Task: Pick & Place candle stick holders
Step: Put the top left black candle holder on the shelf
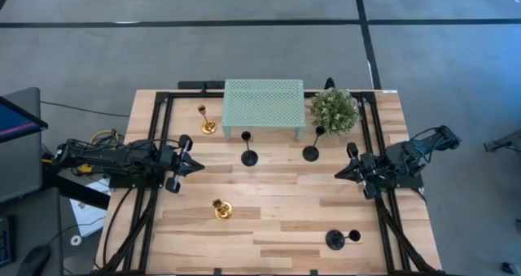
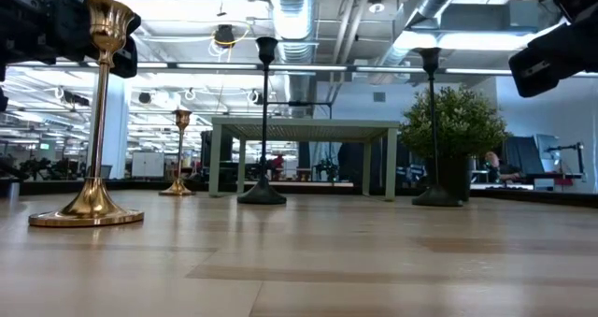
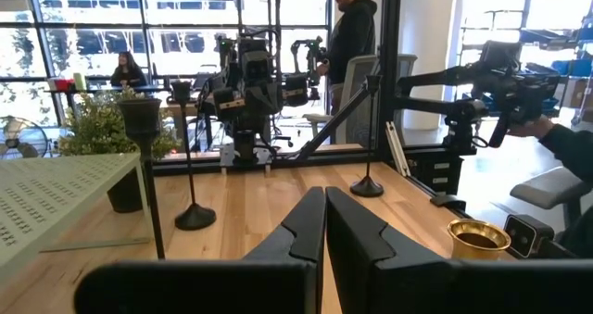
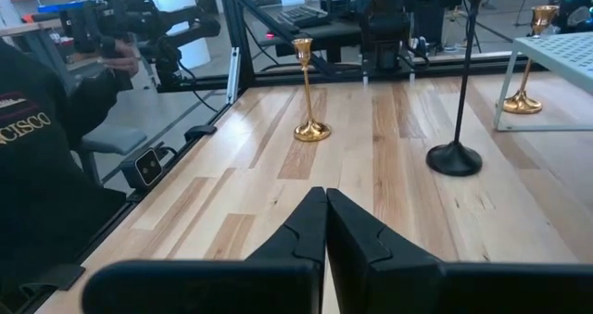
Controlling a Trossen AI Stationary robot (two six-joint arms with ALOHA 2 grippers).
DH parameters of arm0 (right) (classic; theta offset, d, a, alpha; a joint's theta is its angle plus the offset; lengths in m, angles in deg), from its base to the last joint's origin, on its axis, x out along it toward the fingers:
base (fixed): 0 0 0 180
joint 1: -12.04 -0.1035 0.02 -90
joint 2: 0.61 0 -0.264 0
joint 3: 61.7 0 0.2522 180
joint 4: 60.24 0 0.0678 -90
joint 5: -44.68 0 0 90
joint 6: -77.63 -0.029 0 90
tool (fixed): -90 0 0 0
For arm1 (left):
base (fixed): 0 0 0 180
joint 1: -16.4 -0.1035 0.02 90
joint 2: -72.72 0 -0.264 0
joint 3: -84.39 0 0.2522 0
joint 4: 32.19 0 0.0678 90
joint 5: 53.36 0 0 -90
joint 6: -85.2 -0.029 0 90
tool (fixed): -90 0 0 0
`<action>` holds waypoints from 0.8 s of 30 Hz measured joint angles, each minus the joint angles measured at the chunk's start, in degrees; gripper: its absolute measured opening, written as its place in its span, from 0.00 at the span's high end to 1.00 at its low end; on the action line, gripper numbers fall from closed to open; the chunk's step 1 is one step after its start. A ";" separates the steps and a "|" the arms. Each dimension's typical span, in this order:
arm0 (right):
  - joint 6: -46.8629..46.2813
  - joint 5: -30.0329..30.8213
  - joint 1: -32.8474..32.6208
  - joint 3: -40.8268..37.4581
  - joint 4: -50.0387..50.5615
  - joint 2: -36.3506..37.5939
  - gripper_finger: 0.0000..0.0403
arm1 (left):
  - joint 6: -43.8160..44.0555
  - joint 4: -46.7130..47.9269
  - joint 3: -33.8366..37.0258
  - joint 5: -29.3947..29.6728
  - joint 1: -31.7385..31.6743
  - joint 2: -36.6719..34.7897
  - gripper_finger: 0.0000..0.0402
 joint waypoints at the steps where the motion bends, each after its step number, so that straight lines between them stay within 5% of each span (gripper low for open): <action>1: 0.00 -0.01 0.00 0.00 0.00 0.00 1.00 | 0.00 -0.04 0.00 0.00 -0.02 0.00 0.97; 24: 0.02 0.16 0.04 0.00 -0.17 0.00 1.00 | -0.02 -0.78 0.00 0.02 0.00 0.02 0.97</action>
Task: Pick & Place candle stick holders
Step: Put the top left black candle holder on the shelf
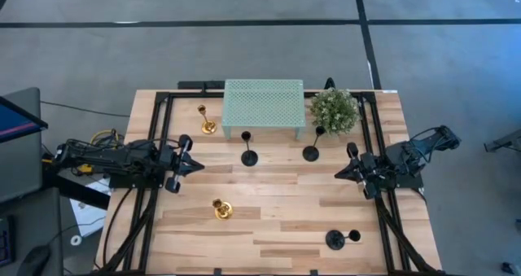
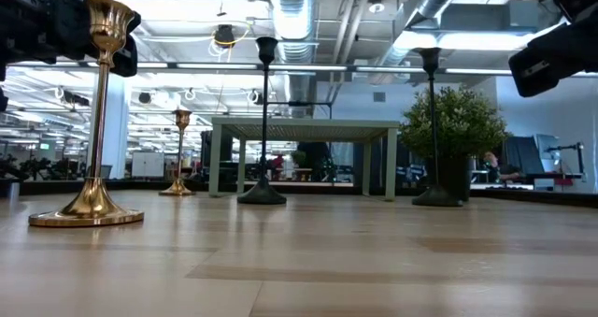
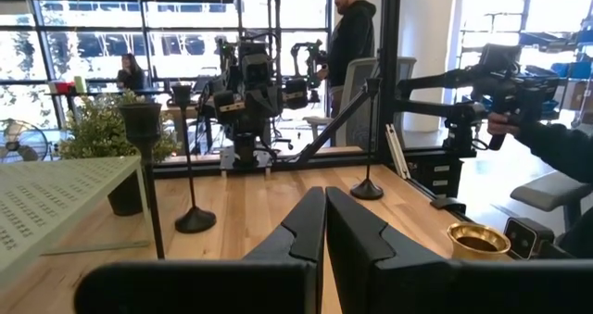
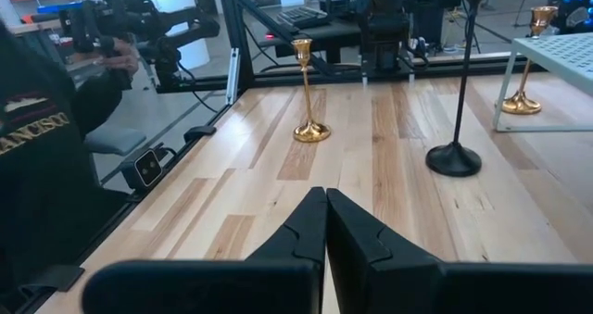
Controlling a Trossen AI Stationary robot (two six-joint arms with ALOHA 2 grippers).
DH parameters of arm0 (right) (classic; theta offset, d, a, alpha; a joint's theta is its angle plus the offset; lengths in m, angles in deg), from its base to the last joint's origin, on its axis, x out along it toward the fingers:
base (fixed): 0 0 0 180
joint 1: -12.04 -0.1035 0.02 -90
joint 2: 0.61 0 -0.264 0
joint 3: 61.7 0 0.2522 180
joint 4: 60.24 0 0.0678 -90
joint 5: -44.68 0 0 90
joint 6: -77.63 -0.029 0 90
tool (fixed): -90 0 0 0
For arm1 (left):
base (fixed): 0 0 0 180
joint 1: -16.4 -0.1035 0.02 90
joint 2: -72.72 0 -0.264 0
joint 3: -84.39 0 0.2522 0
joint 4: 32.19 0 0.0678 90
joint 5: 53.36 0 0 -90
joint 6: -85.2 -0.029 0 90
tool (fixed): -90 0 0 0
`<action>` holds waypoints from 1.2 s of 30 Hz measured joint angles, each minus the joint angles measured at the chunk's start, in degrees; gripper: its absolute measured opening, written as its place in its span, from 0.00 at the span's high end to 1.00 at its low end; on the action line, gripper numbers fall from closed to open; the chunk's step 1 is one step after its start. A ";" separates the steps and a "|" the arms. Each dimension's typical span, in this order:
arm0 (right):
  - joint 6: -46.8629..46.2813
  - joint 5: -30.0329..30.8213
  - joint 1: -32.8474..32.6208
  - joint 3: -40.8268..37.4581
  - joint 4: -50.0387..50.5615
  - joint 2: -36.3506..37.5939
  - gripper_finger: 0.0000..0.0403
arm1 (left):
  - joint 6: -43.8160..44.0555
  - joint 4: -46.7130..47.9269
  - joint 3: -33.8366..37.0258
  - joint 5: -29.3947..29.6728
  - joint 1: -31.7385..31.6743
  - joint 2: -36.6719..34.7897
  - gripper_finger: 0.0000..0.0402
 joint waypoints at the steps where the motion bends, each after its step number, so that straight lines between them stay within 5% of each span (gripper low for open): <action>1: 0.00 0.06 0.00 0.00 -0.21 0.00 1.00 | 0.00 -0.29 0.00 0.00 -0.01 0.00 0.97; 16: -6.68 1.37 0.00 0.04 -7.34 0.03 1.00 | 0.19 -0.38 0.00 0.23 -0.02 0.06 0.97; 22: -4.66 1.47 0.00 0.04 -7.30 0.04 1.00 | 13.43 -0.41 0.00 0.22 0.00 2.60 0.97; 36: -4.48 3.03 0.28 0.04 -7.11 0.04 1.00 | 12.05 -1.66 -0.02 0.22 0.00 8.85 0.97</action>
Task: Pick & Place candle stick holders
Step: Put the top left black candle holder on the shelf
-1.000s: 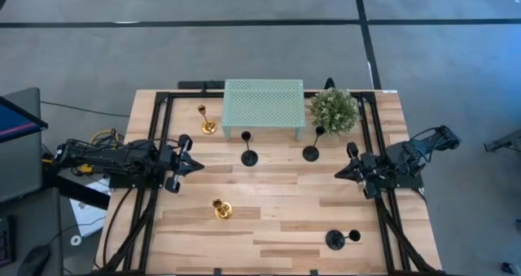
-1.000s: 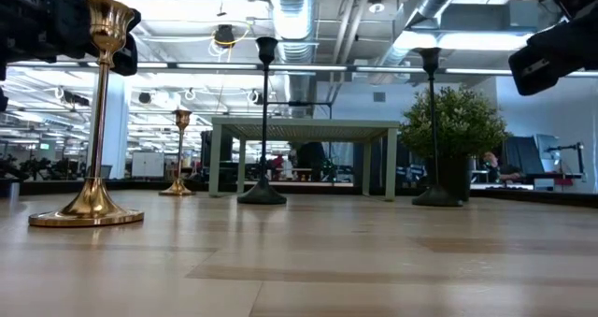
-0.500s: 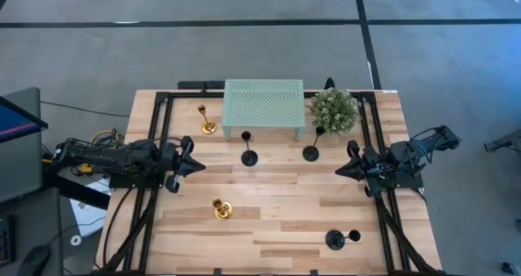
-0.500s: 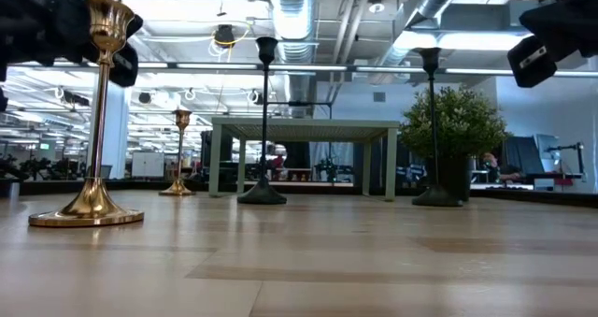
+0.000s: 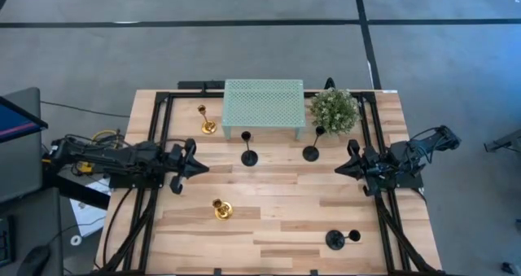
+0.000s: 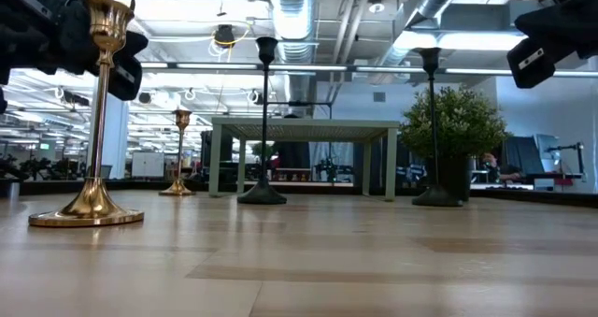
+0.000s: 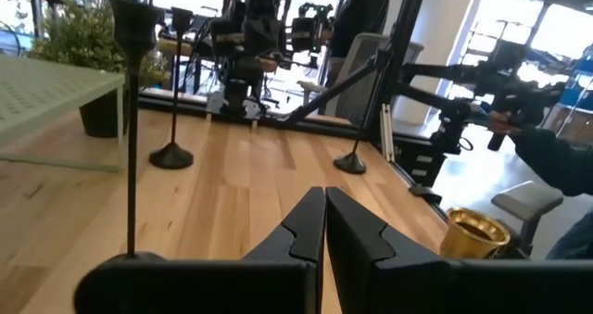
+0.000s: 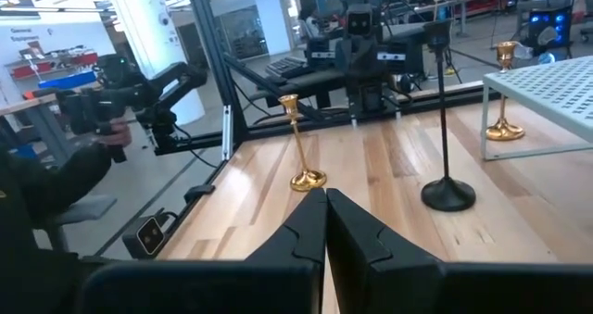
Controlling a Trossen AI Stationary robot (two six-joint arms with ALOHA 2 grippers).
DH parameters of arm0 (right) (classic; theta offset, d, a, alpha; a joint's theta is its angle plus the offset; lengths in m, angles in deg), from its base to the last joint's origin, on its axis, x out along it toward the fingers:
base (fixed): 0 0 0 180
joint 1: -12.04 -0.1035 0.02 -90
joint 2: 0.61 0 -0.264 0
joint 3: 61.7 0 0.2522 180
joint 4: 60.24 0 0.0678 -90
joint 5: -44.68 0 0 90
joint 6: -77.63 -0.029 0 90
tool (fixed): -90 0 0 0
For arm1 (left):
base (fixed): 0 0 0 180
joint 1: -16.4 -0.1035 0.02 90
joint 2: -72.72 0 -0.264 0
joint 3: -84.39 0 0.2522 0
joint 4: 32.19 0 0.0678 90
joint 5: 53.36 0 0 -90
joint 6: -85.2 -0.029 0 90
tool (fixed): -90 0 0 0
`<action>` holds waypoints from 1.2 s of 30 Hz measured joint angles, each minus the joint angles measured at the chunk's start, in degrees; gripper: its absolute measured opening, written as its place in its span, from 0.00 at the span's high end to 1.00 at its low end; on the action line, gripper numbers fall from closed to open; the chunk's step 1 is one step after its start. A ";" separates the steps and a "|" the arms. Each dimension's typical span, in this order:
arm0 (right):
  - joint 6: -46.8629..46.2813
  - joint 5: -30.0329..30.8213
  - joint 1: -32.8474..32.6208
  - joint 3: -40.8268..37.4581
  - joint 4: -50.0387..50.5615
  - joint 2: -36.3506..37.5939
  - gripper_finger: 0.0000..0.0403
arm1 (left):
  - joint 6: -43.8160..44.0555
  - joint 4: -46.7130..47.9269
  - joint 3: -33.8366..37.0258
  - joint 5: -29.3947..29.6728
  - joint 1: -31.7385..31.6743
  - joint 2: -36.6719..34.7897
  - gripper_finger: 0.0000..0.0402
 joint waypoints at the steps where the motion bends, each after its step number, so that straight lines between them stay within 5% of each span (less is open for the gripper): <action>1: 0.00 -0.01 0.00 0.00 0.00 0.00 1.00 | -0.01 0.01 0.00 0.00 0.00 0.36 0.97; 36: -0.02 -0.18 -0.04 0.00 0.07 0.00 1.00 | -1.56 -7.90 0.00 -0.04 0.00 3.11 0.97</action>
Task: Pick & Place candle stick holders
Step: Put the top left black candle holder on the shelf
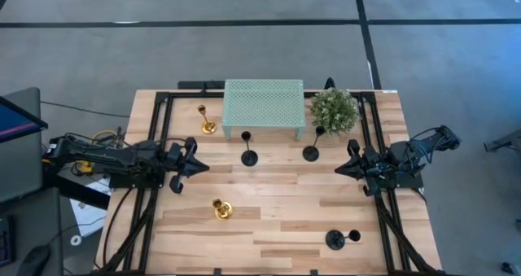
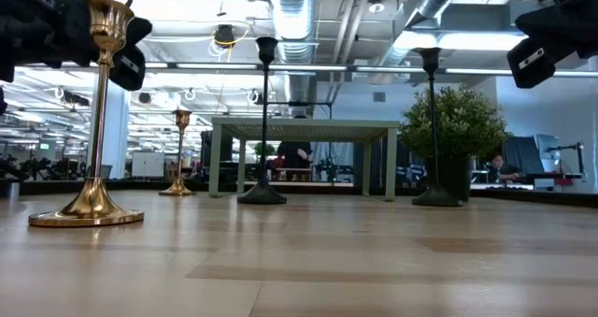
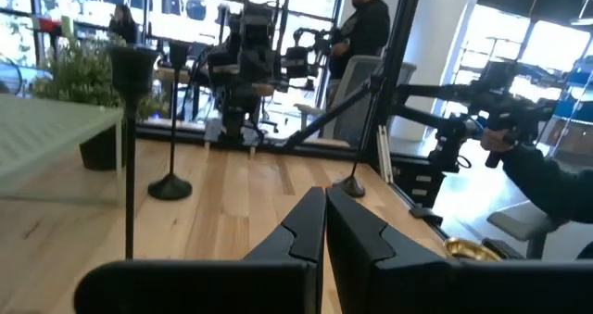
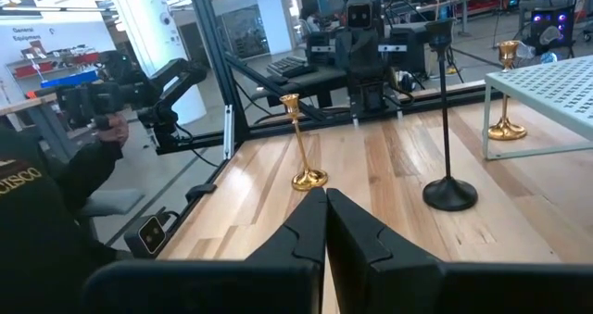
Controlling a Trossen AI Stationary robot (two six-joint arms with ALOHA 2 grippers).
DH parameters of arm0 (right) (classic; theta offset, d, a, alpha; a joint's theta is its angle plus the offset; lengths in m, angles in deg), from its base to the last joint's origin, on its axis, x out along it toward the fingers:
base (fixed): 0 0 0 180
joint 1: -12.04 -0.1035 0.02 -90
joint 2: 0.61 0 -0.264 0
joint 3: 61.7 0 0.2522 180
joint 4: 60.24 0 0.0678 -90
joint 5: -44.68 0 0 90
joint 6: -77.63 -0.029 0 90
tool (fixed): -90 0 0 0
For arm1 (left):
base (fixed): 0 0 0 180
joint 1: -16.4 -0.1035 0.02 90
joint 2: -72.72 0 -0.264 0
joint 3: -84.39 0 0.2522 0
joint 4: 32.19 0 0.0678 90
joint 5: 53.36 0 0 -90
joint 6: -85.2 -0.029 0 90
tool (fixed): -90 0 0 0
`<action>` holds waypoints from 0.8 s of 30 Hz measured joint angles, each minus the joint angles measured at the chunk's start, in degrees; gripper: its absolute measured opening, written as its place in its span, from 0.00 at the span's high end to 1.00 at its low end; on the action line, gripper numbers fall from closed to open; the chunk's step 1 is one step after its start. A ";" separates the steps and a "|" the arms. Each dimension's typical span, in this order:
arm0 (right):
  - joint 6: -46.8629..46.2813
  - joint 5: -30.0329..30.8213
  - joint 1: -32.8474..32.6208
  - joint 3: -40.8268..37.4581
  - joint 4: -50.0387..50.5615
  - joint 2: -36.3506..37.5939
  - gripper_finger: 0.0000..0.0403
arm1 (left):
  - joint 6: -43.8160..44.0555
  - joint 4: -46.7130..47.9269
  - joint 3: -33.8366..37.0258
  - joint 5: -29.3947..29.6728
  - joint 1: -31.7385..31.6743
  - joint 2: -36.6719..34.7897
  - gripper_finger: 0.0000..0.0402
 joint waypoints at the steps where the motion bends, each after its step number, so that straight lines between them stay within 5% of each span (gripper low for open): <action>1: 0.00 0.00 0.00 0.00 0.02 -0.02 1.00 | 0.00 -0.53 0.00 0.00 0.00 0.00 0.97; 10: 0.02 1.08 0.00 0.00 -3.29 -0.07 1.00 | 0.22 -2.41 0.00 0.52 0.00 0.01 0.97; 24: -1.24 17.46 0.02 0.00 -5.49 -10.37 1.00 | -4.41 -2.40 -4.27 11.42 0.00 11.31 0.98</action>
